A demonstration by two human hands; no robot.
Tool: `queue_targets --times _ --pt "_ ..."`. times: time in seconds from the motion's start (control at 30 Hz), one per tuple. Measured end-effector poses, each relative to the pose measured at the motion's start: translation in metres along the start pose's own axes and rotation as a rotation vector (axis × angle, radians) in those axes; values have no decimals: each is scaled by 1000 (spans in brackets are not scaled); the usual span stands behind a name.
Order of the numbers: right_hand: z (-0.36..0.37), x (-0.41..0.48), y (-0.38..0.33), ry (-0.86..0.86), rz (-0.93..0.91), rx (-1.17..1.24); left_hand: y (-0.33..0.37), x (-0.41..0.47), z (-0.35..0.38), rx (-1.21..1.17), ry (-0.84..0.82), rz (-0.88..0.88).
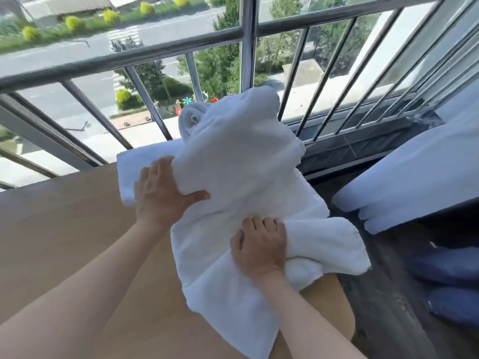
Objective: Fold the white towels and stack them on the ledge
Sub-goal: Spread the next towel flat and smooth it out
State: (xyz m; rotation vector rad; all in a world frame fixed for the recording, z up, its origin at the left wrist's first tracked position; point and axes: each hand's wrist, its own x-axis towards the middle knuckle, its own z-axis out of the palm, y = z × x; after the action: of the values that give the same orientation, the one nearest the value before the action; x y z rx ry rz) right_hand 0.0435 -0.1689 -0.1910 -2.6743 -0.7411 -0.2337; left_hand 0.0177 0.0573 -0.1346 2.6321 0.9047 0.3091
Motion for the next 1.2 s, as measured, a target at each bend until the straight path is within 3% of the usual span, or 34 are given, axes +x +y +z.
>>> queue_targets --times 0.13,0.43,0.67,0.8,0.97,1.2 --pt "-1 5 3 35 -44 52 10 -11 -11 -23 0 27" --pt "-52 14 -11 5 167 220 11 -45 -68 -205 -26 99" --pt "-100 -13 -79 231 160 355 -2 -91 -133 -333 246 417" --pt "-117 -46 -150 243 155 400 -38 -127 -188 -382 371 522" --pt "-117 -89 -248 242 10 417 -133 -175 -246 -376 424 454" --pt "-74 -135 -389 58 -128 461 -275 -242 -295 -349 531 133"
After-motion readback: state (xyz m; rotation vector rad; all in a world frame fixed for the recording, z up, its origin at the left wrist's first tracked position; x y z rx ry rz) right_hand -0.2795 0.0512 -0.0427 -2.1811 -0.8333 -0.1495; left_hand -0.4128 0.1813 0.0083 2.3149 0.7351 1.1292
